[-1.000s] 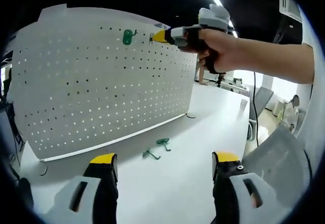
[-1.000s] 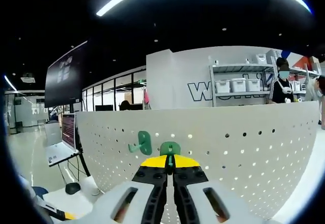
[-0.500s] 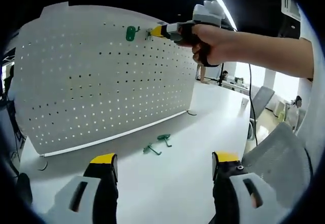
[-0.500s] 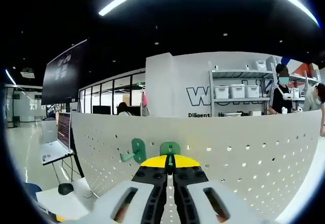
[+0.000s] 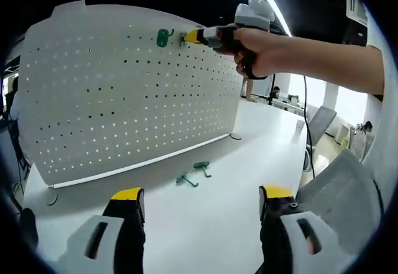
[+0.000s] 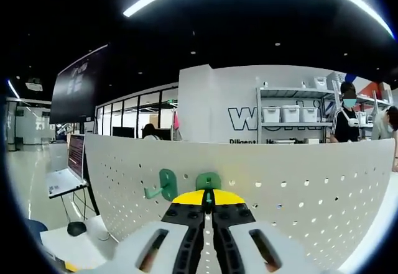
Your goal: Insert the hook assembly into the mounting plate slot until the hook locks in place.
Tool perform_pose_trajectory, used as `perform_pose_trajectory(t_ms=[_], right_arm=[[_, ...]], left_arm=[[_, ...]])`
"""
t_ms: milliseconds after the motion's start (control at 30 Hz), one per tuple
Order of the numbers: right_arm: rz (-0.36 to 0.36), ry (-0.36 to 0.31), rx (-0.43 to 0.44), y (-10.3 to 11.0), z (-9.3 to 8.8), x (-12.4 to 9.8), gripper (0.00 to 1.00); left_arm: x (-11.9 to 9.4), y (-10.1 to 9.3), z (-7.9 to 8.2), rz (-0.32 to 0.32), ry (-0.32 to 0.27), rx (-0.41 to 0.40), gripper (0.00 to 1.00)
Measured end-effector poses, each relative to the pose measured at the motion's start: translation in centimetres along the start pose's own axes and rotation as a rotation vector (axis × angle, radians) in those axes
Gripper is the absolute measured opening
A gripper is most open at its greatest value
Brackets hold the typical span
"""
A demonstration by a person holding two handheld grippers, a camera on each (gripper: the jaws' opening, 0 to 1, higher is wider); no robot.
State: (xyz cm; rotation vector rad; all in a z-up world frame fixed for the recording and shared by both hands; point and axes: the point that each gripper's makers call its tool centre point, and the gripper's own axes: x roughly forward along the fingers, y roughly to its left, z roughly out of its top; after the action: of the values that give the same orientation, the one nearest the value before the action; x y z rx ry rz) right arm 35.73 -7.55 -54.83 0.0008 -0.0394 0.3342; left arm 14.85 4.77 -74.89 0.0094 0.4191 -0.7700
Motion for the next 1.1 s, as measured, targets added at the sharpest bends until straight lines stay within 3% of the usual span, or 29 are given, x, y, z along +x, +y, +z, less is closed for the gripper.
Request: perform_pose_trajectory(t_ms=[433, 533, 833, 933, 1033, 1100], right_arm=[[-0.029, 0.005, 0.001, 0.0, -0.4, 0.6, 0.00], [-0.075, 0.014, -0.019, 0.1, -0.4, 0.8, 0.00], [-0.173, 0.024, 0.057, -0.1, -0.4, 1.0, 0.00], [-0.200, 0.003, 0.089, -0.2, -0.4, 1.0, 0.01], [-0.218, -0.008, 0.062, 0.0, -0.6, 0.9, 0.01], [-0.228, -0.030, 0.100, -0.2, -0.5, 0.9, 0.01]], left_arm=[[0.0, 0.4, 0.1, 0.004, 0.002, -0.001, 0.77], [0.1, 0.3, 0.0, 0.001, 0.004, -0.007, 0.77], [0.0, 0.3, -0.2, -0.001, 0.004, -0.012, 0.76], [0.0, 0.3, -0.3, -0.002, 0.002, -0.021, 0.76], [0.1, 0.2, -0.4, -0.003, -0.003, -0.029, 0.76], [0.1, 0.1, -0.5, -0.004, -0.001, -0.027, 0.76]])
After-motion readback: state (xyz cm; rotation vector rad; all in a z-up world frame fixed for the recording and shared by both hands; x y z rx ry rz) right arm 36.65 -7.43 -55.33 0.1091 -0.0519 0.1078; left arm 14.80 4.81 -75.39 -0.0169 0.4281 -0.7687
